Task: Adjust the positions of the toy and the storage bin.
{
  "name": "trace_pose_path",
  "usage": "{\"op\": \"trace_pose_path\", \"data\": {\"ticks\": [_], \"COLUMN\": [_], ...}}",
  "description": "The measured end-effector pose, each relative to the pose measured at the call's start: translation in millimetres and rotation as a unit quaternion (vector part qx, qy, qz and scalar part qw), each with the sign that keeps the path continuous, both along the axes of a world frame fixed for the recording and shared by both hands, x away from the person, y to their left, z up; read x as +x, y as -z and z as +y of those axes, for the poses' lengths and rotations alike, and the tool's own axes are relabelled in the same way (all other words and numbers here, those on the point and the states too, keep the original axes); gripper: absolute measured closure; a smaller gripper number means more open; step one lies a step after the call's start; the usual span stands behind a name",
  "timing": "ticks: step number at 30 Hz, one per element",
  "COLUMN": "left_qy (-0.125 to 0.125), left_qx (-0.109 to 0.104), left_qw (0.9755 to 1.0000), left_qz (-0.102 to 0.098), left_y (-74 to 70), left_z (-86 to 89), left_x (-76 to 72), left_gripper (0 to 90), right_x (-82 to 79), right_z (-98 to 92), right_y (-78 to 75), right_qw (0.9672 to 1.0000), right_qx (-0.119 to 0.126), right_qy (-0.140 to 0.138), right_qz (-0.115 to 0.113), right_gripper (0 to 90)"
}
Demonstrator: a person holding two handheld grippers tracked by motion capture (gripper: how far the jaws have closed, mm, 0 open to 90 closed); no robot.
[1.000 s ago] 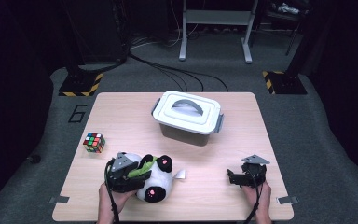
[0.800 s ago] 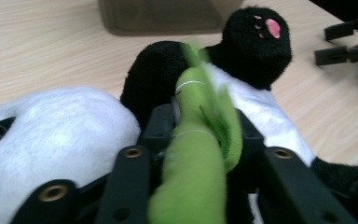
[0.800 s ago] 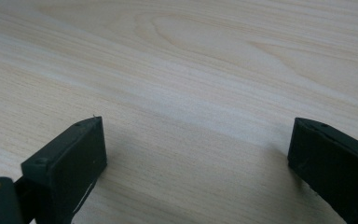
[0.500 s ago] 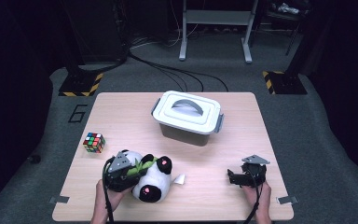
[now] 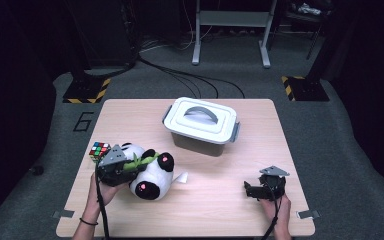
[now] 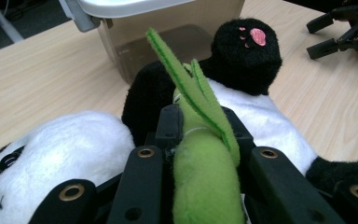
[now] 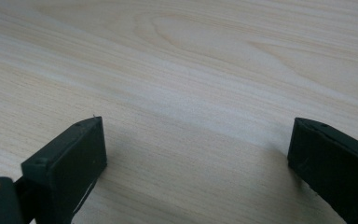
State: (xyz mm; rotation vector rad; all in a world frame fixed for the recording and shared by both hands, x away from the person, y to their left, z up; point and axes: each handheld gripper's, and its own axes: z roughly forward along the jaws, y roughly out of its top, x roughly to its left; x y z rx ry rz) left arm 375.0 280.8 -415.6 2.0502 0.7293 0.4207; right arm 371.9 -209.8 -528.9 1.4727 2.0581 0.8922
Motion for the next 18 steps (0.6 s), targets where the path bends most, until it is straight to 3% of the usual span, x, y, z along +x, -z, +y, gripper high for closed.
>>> {"op": "trace_pose_path", "data": {"ticks": [4,8,14,15,18], "left_qy": [0.01,0.02,0.014,0.014,0.003], "left_qx": [0.006,0.003,0.011,-0.004,-0.007], "left_qw": [0.9999,0.9998,0.9991,0.999,0.9989], "left_qz": [-0.005,0.003,0.04,0.043,0.046], "left_y": [1.6,6.3,24.3,26.2,27.1], "left_z": [1.6,4.7,10.1,12.0,13.9], "left_x": [9.1,20.0,34.5,34.2,31.8], "left_gripper": [73.8,73.7,73.6,73.5,71.4], "right_x": [0.0,0.0,0.0,0.0,0.0], "right_z": [0.0,0.0,0.0,0.1,0.0], "right_y": [0.0,0.0,0.0,0.1,0.0], "right_qw": [1.0,1.0,1.0,1.0,1.0], "right_qx": [0.0,0.0,0.0,0.0,0.0], "right_qy": [0.0,0.0,0.0,0.001,0.0], "right_qz": [0.0,0.0,0.0,-0.001,0.0], "right_gripper": [3.5,3.5,3.5,3.5,3.5]}}
